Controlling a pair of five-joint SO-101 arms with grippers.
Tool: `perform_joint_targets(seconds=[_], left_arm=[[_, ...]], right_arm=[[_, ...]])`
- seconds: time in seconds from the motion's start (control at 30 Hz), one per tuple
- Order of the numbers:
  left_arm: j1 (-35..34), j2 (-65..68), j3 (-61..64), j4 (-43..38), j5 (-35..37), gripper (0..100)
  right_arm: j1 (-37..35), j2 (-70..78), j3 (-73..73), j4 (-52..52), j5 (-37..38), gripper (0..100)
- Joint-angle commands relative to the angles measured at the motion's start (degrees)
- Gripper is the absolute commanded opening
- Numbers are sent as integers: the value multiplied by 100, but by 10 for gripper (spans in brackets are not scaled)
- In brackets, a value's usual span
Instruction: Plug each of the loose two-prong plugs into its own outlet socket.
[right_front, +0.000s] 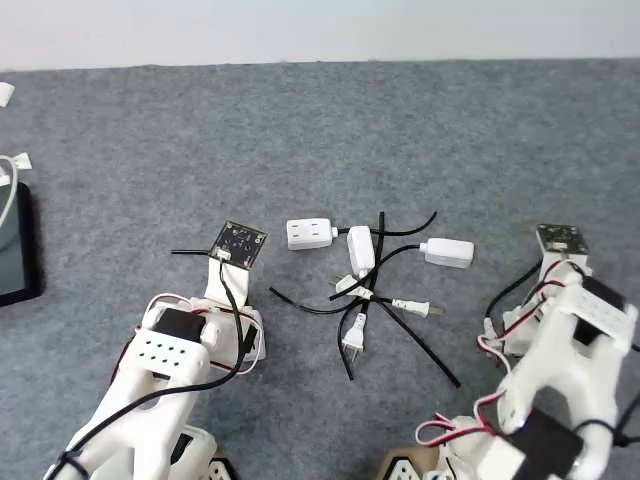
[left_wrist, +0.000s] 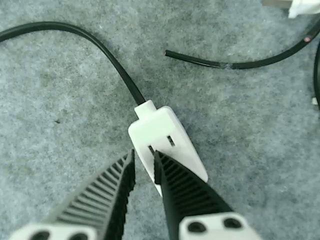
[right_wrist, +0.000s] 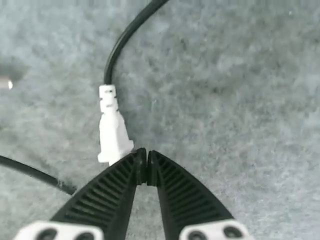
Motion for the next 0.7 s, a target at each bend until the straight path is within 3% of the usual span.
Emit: perform_joint_targets(seconds=[0.0,0.67], left_arm=[[-62,88,233,0,-70,40],[-62,88,233,0,-70,40]], right_arm=[[-119,180,-149,-242,44,10],[-1323,286,-431,-224,-642,10]])
